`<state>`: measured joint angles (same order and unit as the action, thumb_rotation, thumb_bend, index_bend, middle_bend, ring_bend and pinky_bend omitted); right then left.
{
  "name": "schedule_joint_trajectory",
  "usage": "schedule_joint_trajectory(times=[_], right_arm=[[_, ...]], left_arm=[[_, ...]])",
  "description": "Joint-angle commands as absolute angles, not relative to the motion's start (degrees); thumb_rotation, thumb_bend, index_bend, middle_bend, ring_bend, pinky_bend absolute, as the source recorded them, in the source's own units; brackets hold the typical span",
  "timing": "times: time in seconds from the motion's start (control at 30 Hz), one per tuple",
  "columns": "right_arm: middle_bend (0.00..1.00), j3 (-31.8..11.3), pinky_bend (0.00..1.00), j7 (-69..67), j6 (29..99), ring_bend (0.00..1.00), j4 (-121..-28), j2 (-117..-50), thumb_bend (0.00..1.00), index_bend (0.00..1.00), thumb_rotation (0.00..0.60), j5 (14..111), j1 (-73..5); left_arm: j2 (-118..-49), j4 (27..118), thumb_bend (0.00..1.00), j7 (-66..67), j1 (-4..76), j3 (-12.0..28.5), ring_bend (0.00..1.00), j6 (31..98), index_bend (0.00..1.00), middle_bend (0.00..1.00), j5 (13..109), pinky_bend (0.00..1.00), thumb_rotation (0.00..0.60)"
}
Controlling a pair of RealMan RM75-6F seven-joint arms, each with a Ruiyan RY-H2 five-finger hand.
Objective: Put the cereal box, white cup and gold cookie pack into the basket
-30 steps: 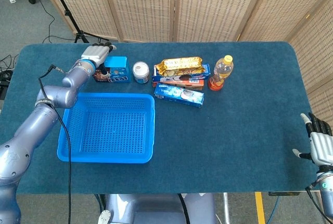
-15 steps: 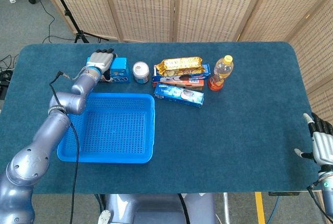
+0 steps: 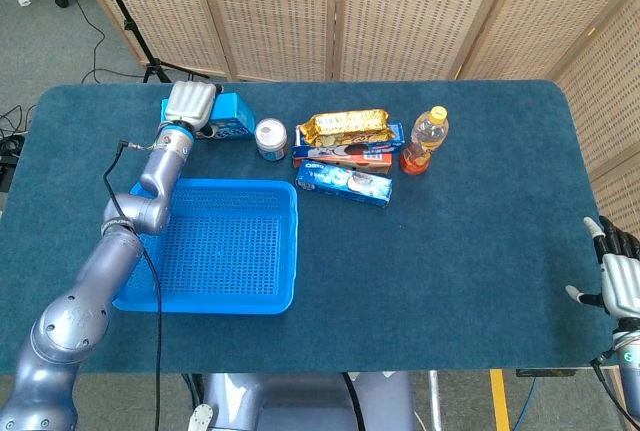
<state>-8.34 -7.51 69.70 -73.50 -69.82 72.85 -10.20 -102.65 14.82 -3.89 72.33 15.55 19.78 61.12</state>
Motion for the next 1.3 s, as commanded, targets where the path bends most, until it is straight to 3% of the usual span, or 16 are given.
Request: schedule_joint_trajectory(times=[0.03, 0.23, 0.57, 0.73, 1.07, 1.3], right_arm=[[0.0, -8.35, 0.05, -7.6, 70.08, 0.0, -73.82, -69.64, 0.16, 0.0, 0.6, 73.12, -10.11], [0.0, -8.29, 0.04, -7.79, 70.82, 0.0, -74.61, -69.2, 0.16, 0.0, 0.6, 73.67, -9.88], [0.0, -8.04, 0.04, -6.86, 71.78, 0.0, -75.69, -69.06, 0.16, 0.0, 0.6, 74.5, -9.77], [0.0, -7.89, 0.04, -6.13, 71.76, 0.0, -75.92, -69.19, 0.16, 0.0, 0.6, 74.59, -9.85], [0.0, -7.74, 0.05, -5.7, 72.13, 0.0, -76.41, -69.14, 0.16, 0.0, 0.6, 74.9, -9.81], [0.0, -7.74, 0.04, -5.6, 72.19, 0.0, -76.44, -69.14, 0.16, 0.0, 0.6, 74.9, -9.83]], left_arm=[[-101.0, 17.21, 0.4, -3.06, 71.51, 16.89, 0.45, 23.18, 0.82, 0.49, 61.05, 0.41, 0.6], [-93.99, 28.13, 0.4, -1.81, 69.3, 18.8, 0.45, 27.73, 0.83, 0.49, 60.16, 0.41, 0.6], [-67.84, 79.79, 0.4, 10.04, 58.2, 19.95, 0.46, 43.28, 0.83, 0.49, 55.2, 0.42, 0.6], [-60.6, 96.4, 0.4, 18.43, 56.34, 19.0, 0.46, 48.78, 0.83, 0.49, 50.69, 0.42, 0.6], [-54.02, 105.95, 0.4, 18.9, 54.67, 18.54, 0.46, 50.26, 0.84, 0.49, 51.0, 0.42, 0.6], [-50.1, 108.24, 0.4, 16.13, 54.37, 16.82, 0.46, 44.15, 0.84, 0.49, 52.73, 0.42, 0.6]])
